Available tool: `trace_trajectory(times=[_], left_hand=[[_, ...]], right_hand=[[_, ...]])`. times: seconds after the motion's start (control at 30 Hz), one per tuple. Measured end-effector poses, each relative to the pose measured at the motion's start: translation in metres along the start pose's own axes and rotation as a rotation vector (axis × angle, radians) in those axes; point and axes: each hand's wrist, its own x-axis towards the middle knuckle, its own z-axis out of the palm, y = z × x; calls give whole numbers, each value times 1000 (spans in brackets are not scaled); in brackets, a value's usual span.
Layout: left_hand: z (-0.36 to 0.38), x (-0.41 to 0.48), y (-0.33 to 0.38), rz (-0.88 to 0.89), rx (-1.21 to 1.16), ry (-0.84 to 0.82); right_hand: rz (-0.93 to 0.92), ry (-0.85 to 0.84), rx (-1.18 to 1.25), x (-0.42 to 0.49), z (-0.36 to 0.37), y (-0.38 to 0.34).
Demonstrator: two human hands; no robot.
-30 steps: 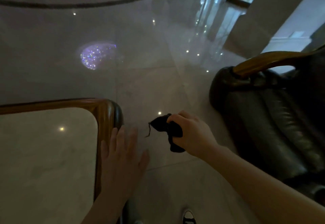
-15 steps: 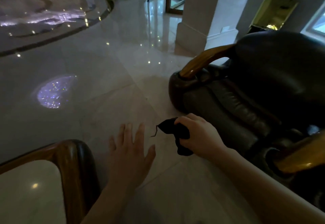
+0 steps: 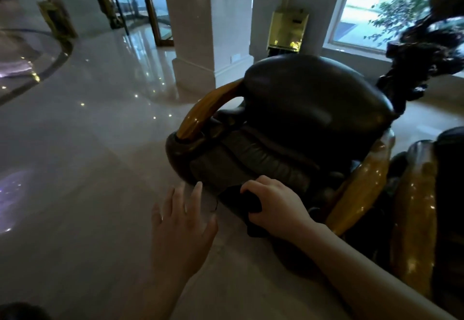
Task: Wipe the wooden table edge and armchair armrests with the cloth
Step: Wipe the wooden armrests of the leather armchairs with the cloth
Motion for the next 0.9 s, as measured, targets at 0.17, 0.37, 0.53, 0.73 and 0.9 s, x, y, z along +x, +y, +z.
trace_trajectory(times=[0.17,0.37,0.53,0.73,0.9], left_hand=[[20,34,46,98,8,-35],[46,77,80,244,-23,-70],[65,116,105,400,-60,-111],[96,158,133,586,-65,-205],[124,172,167,695,-44,-272]], right_hand=[[98,27,-14,-11,-20,50],[238,89,-18,-20,-30,88],[389,134,-32,-21,-32,112],[591,212,-18,-31,-28,132],[736,236,22,-57,-26,156]])
